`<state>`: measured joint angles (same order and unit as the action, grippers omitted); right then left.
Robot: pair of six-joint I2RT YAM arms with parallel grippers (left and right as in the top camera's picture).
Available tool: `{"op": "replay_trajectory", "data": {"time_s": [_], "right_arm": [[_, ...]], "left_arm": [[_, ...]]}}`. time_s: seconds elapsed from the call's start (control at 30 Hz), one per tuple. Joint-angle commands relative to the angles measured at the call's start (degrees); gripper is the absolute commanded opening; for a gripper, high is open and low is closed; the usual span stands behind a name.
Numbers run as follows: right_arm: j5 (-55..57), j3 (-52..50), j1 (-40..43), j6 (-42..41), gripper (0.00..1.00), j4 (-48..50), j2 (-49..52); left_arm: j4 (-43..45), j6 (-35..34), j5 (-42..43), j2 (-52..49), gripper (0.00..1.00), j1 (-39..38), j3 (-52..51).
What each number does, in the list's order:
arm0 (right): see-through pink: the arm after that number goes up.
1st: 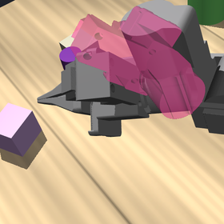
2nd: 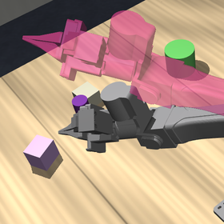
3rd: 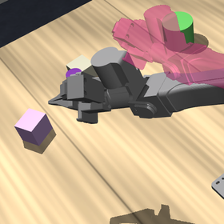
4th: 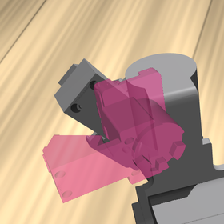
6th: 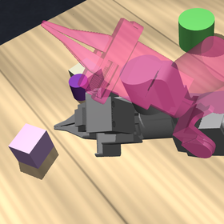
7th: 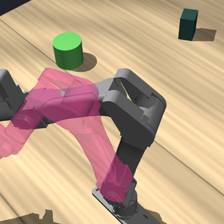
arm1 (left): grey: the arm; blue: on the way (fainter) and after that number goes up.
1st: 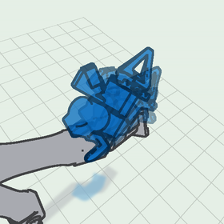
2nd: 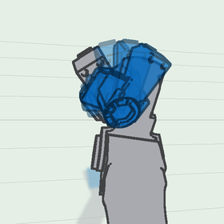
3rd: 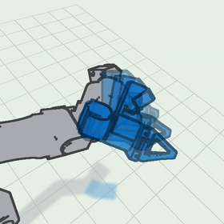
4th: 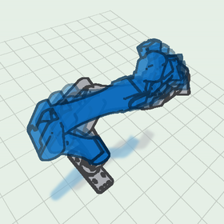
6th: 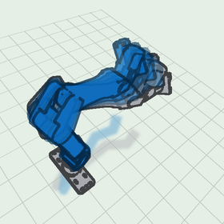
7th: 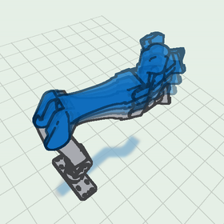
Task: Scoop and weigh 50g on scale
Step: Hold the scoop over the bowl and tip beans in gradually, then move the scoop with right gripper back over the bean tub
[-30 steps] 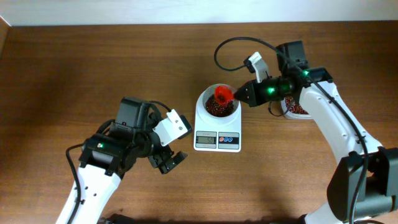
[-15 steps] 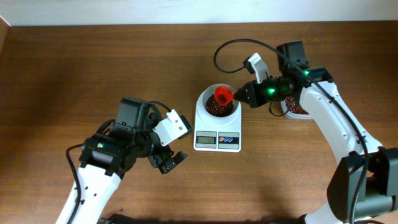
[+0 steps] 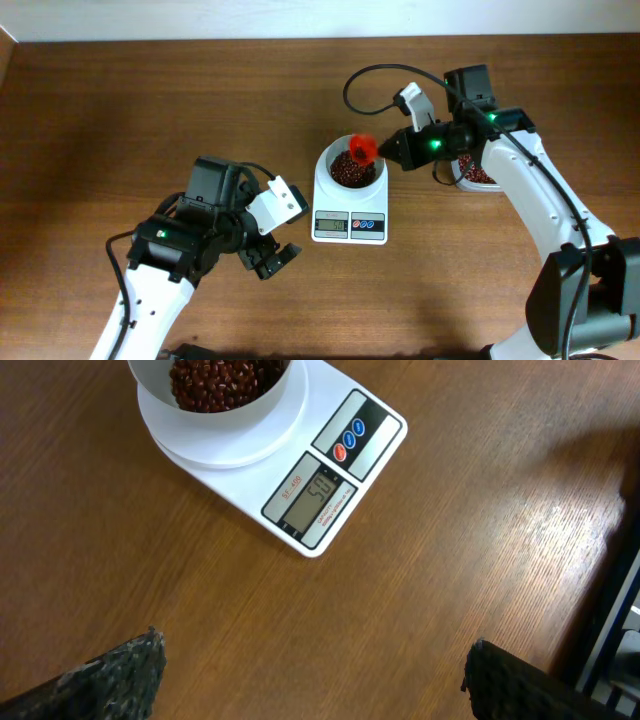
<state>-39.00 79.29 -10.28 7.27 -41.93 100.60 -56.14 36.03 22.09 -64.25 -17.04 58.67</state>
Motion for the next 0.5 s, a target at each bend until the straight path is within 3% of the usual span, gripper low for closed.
{"op": "replay_trajectory", "data": {"time_s": [0.0, 0.1, 0.23, 0.37, 0.47], "right_arm": [[-10.8, -0.1, 0.6, -1.1, 0.04, 1.6, 0.2], [-21.3, -0.1, 5.7, -2.1, 0.04, 1.9, -0.8], [-20.9, -0.1, 16.2, -2.2, 0.04, -0.5, -2.8], [-12.9, -0.1, 31.9, 4.5, 0.04, -13.8, -5.0], [1.7, -0.1, 35.9, 4.3, 0.04, -18.2, -11.3]], "left_arm": [[0.0, 0.7, 0.6, 0.2, 0.99, 0.3, 0.6], [0.0, 0.7, 0.6, 0.2, 0.99, 0.3, 0.6], [0.0, 0.7, 0.6, 0.2, 0.99, 0.3, 0.6], [0.0, 0.7, 0.6, 0.2, 0.99, 0.3, 0.6], [0.0, 0.7, 0.6, 0.2, 0.99, 0.3, 0.6]]}}
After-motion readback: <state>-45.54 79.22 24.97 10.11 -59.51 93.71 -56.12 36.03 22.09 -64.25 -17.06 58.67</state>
